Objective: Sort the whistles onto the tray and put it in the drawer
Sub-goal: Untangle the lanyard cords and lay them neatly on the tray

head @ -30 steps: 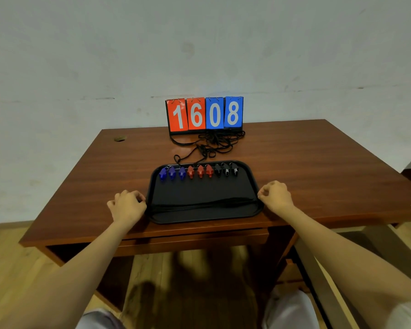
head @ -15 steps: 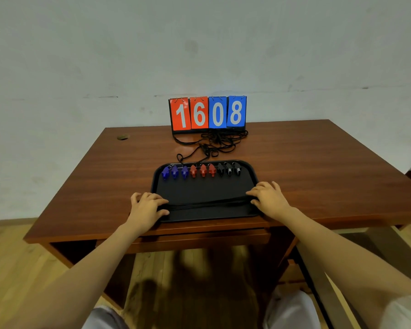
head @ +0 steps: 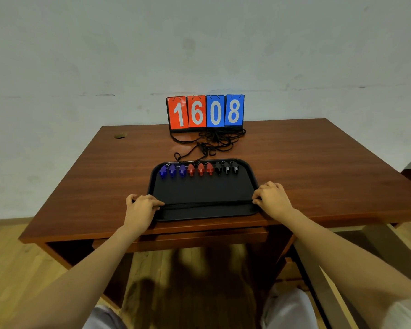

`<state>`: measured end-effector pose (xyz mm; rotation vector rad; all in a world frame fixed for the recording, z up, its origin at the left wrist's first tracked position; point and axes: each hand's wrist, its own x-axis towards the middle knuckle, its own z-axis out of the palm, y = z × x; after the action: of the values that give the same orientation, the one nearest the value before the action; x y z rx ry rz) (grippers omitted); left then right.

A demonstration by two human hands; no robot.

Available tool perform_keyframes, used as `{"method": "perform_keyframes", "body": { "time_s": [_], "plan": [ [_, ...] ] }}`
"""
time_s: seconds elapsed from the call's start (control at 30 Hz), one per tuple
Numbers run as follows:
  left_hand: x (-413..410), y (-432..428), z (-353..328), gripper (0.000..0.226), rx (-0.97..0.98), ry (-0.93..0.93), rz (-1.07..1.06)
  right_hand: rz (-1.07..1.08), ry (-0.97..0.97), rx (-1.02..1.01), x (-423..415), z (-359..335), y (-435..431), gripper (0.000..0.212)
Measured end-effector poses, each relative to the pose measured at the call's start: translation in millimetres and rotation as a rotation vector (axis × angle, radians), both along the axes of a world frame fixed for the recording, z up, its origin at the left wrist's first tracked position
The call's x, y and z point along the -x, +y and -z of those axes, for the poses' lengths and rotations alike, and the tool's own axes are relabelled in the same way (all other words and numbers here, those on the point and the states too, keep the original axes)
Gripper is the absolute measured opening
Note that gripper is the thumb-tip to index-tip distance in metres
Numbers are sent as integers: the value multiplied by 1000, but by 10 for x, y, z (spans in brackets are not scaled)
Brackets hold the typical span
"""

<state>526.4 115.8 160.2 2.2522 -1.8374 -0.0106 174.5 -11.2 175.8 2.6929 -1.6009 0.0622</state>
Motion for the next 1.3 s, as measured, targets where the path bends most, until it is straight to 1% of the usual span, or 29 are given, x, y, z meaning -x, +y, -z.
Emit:
{"method": "perform_keyframes", "body": {
  "time_s": [0.17, 0.27, 0.4, 0.6, 0.73, 0.9, 1.0, 1.17, 1.23, 1.3],
  "plan": [
    [20, -9, -31, 28, -33, -35, 22, -1, 43, -40, -37, -23, 10, 30],
    [95, -8, -35, 32, 1, -44, 85, -20, 77, -72, -70, -57, 30, 34],
    [278, -137, -41, 33, 30, -18, 150, -61, 121, -74, -165, -137, 18, 35],
    [501, -644, -255, 34, -14, 36, 166, -63, 14, -74, -544, -359, -239, 38],
    [506, -1132, -434, 29, 21, 79, 102, -64, -58, -53, -853, -500, -599, 37],
    [351, -1804, -608, 27, 35, 101, 15, -47, -97, -62, -1226, -586, -1190, 39],
    [243, -2198, -600, 29, -10, 126, -11, -24, -132, -107, -1438, -557, -1578, 38],
    [126, -2749, -491, 34, -150, 166, -49, -31, -141, -181, -1823, -386, -2093, 34],
    [113, -2928, -427, 36, -171, 193, -48, -27, -197, -204, -1996, -325, -2238, 33],
    [99, -3066, -357, 36, -180, 164, -41, -15, -248, -214, -2170, -259, -2364, 31]
  ]
}}
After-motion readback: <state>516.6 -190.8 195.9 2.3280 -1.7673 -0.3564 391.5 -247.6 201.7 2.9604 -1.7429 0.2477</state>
